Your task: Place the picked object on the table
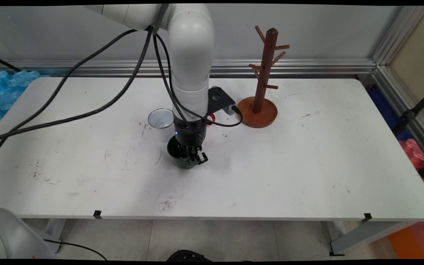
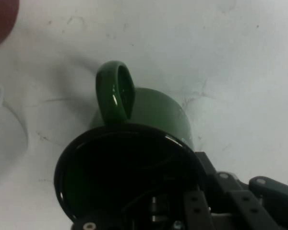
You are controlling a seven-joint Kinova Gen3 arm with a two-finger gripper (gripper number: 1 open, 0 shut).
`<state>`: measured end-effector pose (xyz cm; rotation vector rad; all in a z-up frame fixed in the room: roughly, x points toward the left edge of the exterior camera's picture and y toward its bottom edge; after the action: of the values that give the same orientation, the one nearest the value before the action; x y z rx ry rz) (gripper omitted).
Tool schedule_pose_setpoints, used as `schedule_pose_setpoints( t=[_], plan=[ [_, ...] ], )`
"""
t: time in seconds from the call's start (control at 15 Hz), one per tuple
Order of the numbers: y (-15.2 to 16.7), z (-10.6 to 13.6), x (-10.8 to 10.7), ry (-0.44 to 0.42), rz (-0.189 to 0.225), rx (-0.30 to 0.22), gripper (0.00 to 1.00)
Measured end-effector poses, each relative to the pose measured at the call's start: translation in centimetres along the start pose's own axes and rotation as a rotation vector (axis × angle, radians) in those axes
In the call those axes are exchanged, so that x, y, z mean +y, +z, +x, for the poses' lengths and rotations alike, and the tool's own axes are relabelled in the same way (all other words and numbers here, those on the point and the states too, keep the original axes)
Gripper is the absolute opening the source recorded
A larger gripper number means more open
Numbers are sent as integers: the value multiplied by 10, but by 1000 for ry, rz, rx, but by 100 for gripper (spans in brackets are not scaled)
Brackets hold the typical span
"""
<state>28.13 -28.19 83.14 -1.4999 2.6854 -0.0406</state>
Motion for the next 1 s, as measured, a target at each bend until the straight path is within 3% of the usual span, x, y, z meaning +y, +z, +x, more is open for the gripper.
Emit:
schedule_pose_setpoints(
  t=[0.6, 0.67, 1.0],
  plan=[
    [7, -1, 2, 2, 7, -31, 0],
    [7, -1, 2, 0, 7, -33, 100],
    [9, -3, 1, -6, 9, -31, 100]
  ],
)
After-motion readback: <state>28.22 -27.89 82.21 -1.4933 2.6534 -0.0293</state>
